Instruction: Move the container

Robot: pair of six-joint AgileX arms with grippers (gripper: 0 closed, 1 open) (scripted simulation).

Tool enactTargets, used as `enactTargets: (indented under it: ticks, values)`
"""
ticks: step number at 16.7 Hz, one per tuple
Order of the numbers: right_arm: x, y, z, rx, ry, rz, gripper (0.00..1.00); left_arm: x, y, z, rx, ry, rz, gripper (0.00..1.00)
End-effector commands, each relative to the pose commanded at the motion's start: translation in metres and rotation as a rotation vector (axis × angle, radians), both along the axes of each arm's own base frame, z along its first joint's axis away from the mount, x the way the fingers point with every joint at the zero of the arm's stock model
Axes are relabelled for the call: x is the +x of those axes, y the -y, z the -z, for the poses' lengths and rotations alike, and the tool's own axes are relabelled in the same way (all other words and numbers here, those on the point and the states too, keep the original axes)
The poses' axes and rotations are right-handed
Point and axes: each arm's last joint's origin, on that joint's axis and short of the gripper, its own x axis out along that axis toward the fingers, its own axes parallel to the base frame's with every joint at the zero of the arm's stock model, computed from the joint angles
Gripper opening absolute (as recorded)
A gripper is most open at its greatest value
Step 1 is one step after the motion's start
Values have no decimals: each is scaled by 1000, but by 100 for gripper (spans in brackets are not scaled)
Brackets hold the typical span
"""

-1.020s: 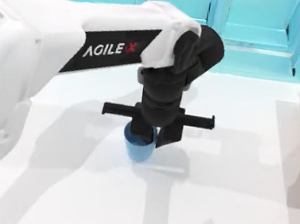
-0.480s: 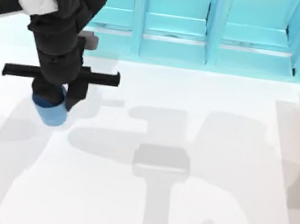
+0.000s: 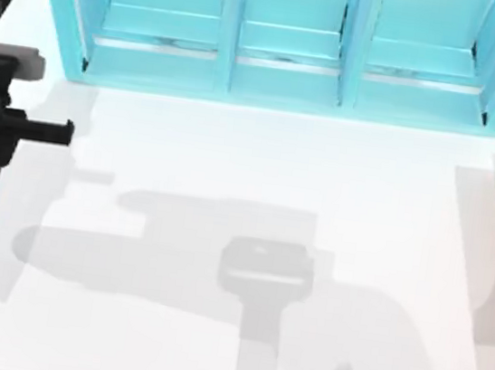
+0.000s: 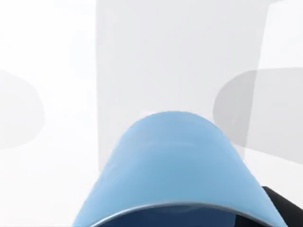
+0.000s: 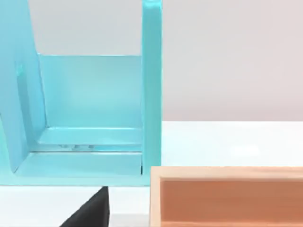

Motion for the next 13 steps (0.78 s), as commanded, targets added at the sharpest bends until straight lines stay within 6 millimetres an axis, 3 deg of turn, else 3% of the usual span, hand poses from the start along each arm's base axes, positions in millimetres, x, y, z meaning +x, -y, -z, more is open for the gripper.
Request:
enactTargets:
  ticks: [5, 13]
  values:
    - [0, 0, 0, 0, 0, 0, 100, 1, 1, 1, 2, -1, 6, 0]
    - [0, 0, 0, 0, 0, 0, 100, 1, -6, 42, 1, 2, 0, 0]
